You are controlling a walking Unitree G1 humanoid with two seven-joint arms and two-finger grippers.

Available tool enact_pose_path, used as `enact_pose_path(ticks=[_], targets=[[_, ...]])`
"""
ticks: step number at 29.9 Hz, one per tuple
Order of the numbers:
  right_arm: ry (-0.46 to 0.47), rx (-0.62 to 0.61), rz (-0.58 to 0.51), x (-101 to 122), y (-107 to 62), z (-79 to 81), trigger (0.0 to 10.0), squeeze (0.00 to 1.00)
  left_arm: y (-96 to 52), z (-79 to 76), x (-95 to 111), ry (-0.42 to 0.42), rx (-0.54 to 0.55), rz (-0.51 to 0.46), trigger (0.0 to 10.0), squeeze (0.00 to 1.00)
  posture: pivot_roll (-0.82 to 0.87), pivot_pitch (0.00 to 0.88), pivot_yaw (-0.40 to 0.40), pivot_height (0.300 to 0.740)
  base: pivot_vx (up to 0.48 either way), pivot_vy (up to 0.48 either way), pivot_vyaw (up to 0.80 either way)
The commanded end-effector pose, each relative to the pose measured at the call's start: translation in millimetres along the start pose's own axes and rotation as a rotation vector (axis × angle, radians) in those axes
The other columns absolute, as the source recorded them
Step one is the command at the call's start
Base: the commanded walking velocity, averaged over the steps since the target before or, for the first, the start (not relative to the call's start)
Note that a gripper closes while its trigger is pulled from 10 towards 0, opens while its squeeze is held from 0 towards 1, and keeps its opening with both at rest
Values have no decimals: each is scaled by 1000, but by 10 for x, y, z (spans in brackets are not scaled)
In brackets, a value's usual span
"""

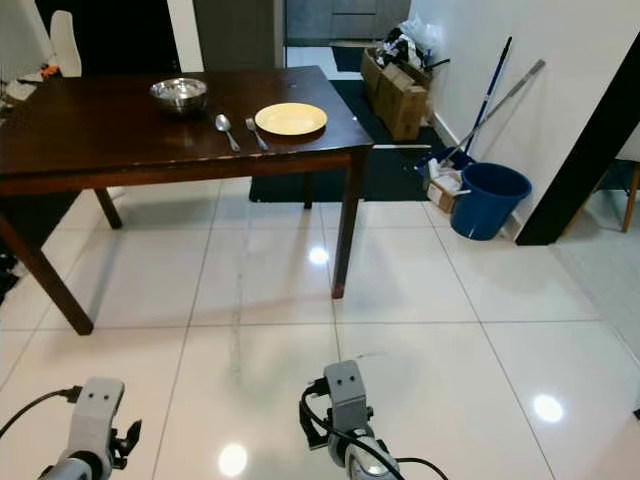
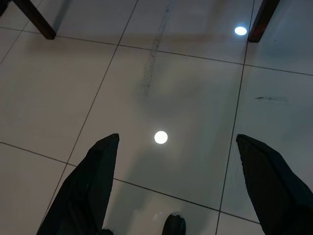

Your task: Setting the table

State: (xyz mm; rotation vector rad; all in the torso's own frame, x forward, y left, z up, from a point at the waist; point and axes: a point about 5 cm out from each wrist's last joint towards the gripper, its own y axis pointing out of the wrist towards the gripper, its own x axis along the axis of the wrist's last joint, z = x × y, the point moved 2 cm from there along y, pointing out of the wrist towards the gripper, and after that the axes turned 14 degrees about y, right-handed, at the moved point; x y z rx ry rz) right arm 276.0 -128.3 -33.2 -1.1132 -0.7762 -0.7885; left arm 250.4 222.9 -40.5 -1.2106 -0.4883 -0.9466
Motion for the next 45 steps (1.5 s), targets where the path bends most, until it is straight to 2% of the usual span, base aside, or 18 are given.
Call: enact_pose_path(ticks=[1, 7, 15, 19, 36, 45], targets=[[4, 1, 6, -46, -17, 8, 10000, 0, -23, -21, -78, 0, -3, 23, 10000, 0, 20, 0, 94, 740, 0, 0, 0], [4, -3, 7, -57, -28, -5, 10000, 0, -24, -42, -69, -5, -7, 18, 10000, 0, 26, 0, 96, 740, 0, 0, 0], [18, -19, 3, -83, -43, 0, 10000, 0, -37, -27, -79, 14, -15, 18, 10000, 0, 18, 37, 140, 740, 0, 0, 0], [42, -25, 2, -99, -46, 11, 10000, 0, -39, -13, -84, 33, -23, 20, 10000, 0, 19, 40, 147, 740, 0, 0, -716], [31, -19, -2, -79, -30, 37, 10000, 0, -29, 15, -75, 31, -15, 23, 10000, 0, 33, 31, 141, 740, 0, 0, -779], [25, -11, -17, -27, -7, 52, 10000, 0, -17, 33, -50, 32, -8, 17, 10000, 0, 34, 19, 139, 740, 0, 0, 0]])
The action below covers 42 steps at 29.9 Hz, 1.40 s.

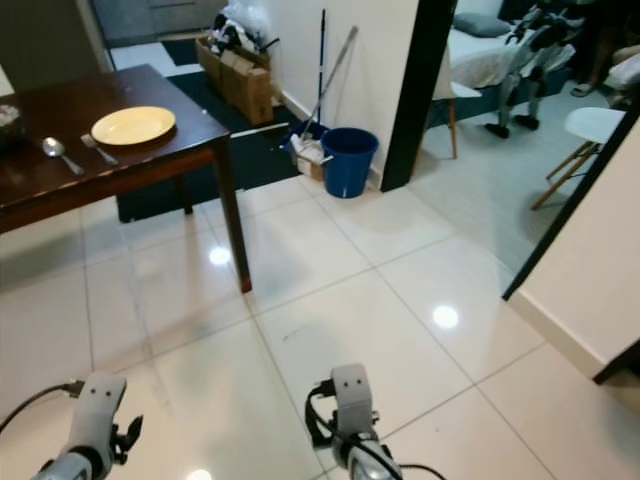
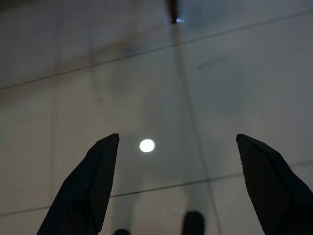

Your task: Setting the table

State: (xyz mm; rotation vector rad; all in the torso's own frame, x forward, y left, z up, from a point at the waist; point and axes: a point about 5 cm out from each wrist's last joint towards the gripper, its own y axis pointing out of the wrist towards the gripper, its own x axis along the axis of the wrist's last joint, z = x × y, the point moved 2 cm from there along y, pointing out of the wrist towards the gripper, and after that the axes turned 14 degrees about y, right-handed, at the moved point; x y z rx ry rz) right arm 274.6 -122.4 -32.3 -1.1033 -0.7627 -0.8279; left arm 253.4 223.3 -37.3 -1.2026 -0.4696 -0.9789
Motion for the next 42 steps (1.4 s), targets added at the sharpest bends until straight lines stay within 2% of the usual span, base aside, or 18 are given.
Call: enact_pose_path(ticks=[1, 12, 42], targets=[[-4, 3, 5, -9, -2, -5, 10000, 0, -24, 13, -87, 2, 4, 31, 10000, 0, 35, 18, 138, 740, 0, 0, 0], [-7, 14, 2, 16, 14, 10, 10000, 0, -17, 18, -81, -4, 14, 32, 10000, 0, 35, 12, 133, 740, 0, 0, 0], [-13, 23, 11, 5, 19, 27, 10000, 0, -23, 14, -101, -1, 20, 34, 10000, 8, 35, 2, 128, 740, -307, 0, 0]])
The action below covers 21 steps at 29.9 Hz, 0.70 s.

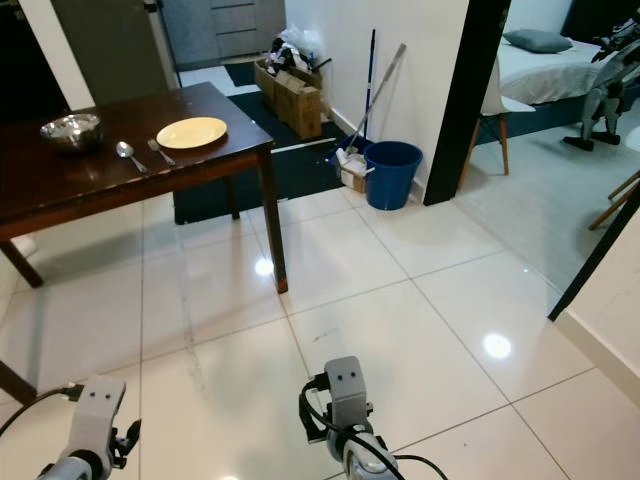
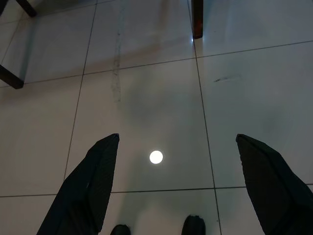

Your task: Setting the table

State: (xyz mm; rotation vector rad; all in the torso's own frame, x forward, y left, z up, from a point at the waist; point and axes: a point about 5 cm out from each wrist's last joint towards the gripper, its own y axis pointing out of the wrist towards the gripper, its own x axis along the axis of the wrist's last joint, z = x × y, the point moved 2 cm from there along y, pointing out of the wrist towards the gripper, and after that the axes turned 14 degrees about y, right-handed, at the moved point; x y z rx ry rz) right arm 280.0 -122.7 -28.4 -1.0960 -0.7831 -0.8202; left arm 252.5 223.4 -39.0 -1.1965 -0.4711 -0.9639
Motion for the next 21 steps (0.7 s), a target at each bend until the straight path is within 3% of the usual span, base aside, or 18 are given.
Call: enact_pose_path(ticks=[1, 9, 21], targets=[[2, 10, 17, -54, -8, 28, 10000, 0, -23, 22, -82, 4, 9, 24, 10000, 8, 35, 2, 129, 740, -446, 0, 0], [4, 9, 17, -52, -5, 31, 10000, 0, -21, 28, -78, 4, 12, 24, 10000, 20, 36, 1, 129, 740, -361, 0, 0], [7, 10, 18, -55, -1, 43, 10000, 0, -19, 42, -53, 23, 16, 10, 10000, 35, 36, 2, 133, 740, 0, 0, 0]])
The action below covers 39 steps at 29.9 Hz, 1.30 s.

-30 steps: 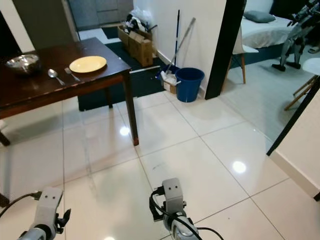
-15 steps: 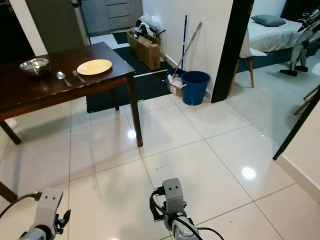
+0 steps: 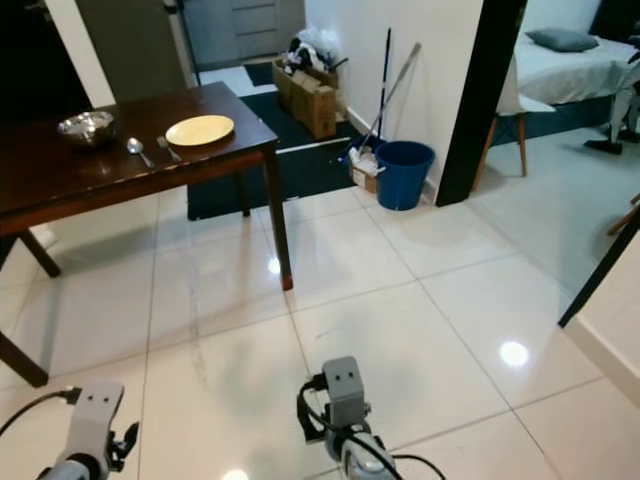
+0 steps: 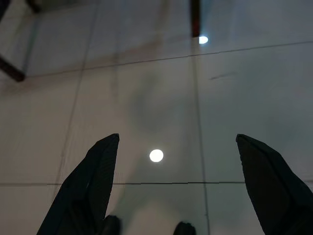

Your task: Setting the table

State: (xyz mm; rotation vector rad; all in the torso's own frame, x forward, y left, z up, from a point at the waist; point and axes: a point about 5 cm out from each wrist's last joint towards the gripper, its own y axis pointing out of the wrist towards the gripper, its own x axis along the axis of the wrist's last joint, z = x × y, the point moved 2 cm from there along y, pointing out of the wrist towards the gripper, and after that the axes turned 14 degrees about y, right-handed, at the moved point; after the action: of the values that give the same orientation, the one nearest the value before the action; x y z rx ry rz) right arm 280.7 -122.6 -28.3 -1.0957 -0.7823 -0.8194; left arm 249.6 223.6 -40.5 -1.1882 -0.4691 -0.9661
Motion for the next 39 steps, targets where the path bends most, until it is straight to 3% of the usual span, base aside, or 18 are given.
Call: enact_pose_path(ticks=[1, 14, 15, 16, 24, 29, 39], targets=[[7, 10, 17, -61, -7, 43, 10000, 0, -3, 48, -27, 16, 8, 13, 10000, 43, 36, 2, 133, 740, 0, 0, 0], [7, 11, 18, -63, -5, 47, 10000, 0, 0, 45, -24, 26, 7, 13, 10000, 82, 37, 0, 132, 740, 0, 0, 0], [7, 12, 19, -63, -5, 47, 10000, 0, 2, 37, -11, 42, 1, 4, 10000, 224, 37, 0, 132, 740, 450, 0, 0], [7, 12, 19, -64, -6, 47, 10000, 0, 3, 32, -9, 48, -1, 3, 10000, 267, 35, 0, 133, 740, 465, 0, 0], [5, 13, 18, -64, -7, 47, 10000, 0, 4, 28, -14, 43, 8, 9, 10000, 263, 36, 0, 133, 740, 451, 0, 0], [4, 13, 19, -63, -6, 44, 10000, 0, 1, 27, -16, 29, 15, 7, 10000, 220, 35, 1, 131, 740, 0, 0, 0], [5, 14, 20, -64, -6, 43, 10000, 0, 4, 30, -20, 33, 14, 13, 10000, 243, 35, 1, 132, 740, 0, 0, 0]])
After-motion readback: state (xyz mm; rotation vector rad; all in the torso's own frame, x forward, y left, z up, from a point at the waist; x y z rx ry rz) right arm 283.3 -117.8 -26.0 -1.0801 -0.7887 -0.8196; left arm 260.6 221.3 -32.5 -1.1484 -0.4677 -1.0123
